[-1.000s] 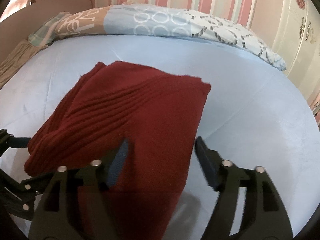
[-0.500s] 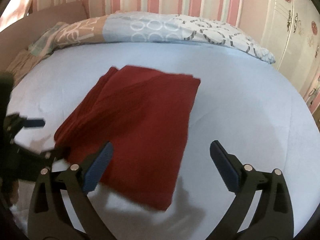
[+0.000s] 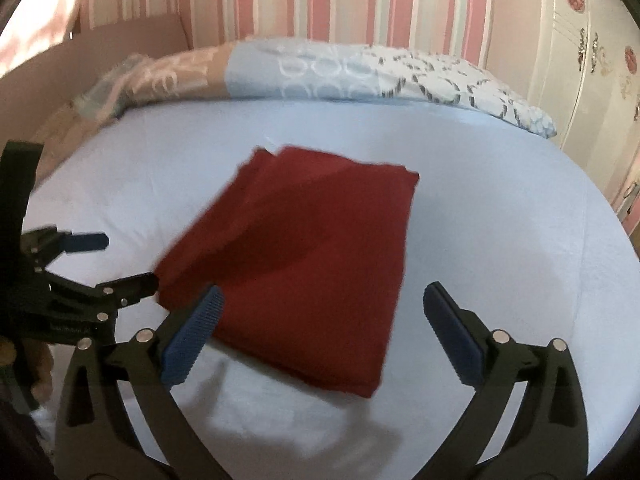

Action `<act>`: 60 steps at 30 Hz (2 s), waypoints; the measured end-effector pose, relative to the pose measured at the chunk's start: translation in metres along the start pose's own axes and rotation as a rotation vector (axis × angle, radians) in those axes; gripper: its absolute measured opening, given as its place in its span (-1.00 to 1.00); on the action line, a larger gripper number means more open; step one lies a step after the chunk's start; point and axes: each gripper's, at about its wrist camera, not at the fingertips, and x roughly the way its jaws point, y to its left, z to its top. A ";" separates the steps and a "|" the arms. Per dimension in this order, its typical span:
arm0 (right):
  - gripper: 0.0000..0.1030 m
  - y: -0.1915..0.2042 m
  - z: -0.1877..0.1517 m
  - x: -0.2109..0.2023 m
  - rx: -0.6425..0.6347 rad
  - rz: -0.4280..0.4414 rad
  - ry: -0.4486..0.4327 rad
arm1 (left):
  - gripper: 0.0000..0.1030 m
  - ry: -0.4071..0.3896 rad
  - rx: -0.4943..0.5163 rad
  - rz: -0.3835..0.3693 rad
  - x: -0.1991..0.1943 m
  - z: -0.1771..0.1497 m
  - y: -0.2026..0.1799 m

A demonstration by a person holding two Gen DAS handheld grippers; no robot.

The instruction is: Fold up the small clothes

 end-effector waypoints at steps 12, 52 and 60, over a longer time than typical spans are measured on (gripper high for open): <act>0.94 0.039 -0.018 -0.064 0.130 0.014 -0.073 | 0.97 -0.120 -0.076 0.128 -0.100 -0.043 0.017; 0.94 0.074 -0.052 -0.175 0.094 -0.160 -0.209 | 0.97 -0.286 -0.084 0.280 -0.213 -0.099 -0.012; 0.94 0.072 -0.045 -0.179 0.102 -0.165 -0.232 | 0.97 -0.318 -0.094 0.280 -0.221 -0.095 -0.012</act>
